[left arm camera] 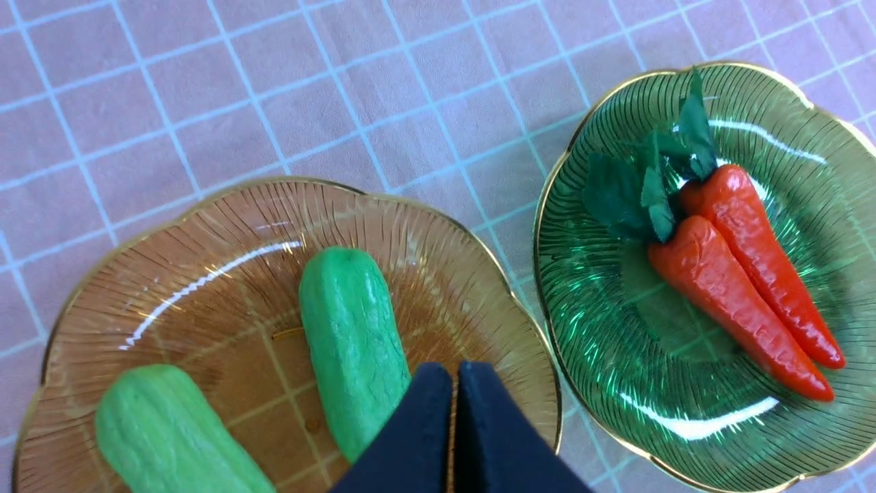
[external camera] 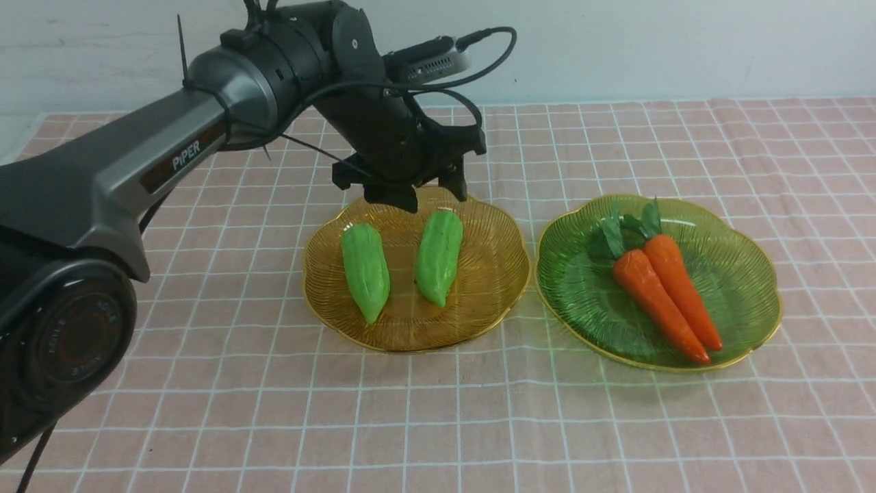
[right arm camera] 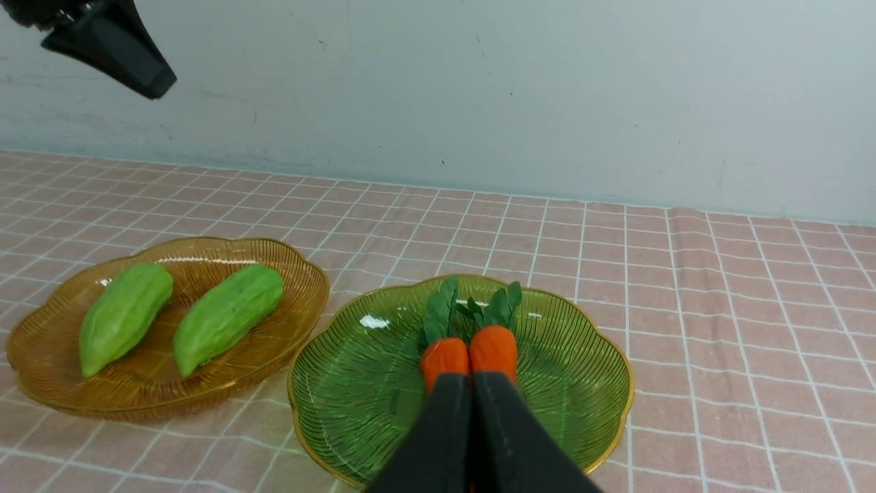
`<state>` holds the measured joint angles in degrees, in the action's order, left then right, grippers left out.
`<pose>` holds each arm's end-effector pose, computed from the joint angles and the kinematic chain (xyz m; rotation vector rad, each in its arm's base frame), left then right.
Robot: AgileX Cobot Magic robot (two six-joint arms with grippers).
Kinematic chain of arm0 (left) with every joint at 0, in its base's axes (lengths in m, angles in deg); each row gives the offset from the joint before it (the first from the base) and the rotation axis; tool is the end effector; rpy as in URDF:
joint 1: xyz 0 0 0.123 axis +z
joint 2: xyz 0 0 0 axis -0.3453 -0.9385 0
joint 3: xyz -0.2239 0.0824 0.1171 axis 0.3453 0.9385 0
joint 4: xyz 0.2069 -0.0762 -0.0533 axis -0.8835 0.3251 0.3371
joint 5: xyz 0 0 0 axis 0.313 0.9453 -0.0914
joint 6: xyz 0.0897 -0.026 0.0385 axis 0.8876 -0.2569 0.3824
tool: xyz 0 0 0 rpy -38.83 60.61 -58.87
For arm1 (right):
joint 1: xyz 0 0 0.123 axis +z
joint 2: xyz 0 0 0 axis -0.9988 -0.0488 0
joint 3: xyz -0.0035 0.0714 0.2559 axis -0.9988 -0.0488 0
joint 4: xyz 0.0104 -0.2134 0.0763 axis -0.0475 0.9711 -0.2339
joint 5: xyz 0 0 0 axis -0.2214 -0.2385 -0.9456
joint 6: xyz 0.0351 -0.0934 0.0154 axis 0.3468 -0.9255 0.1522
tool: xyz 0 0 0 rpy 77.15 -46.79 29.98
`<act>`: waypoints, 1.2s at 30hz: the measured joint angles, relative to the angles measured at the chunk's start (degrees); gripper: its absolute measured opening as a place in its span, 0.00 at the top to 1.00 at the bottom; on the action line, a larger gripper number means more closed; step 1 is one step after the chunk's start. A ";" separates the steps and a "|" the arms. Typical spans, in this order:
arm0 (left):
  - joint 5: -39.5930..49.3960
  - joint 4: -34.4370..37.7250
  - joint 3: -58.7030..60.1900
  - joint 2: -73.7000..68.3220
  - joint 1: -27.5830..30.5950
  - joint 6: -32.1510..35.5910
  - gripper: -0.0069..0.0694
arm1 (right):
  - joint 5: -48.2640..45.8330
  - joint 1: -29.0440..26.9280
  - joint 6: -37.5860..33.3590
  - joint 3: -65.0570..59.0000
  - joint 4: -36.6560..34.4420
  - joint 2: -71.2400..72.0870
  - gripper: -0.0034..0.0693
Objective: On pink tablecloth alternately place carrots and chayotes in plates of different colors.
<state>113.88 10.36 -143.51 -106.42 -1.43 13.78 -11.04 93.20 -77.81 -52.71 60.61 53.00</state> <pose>0.4047 -0.1888 0.3308 0.4723 2.4902 -0.5199 0.0610 0.0200 0.2725 -0.1799 1.8144 0.2035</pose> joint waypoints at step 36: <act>-19.47 -13.06 84.79 74.40 -1.68 0.00 0.91 | 5.76 -1.33 0.13 -23.21 7.14 13.59 0.97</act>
<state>94.41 -2.70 -58.72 -32.01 -3.11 13.78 -5.28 91.87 -77.68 -75.92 67.74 66.59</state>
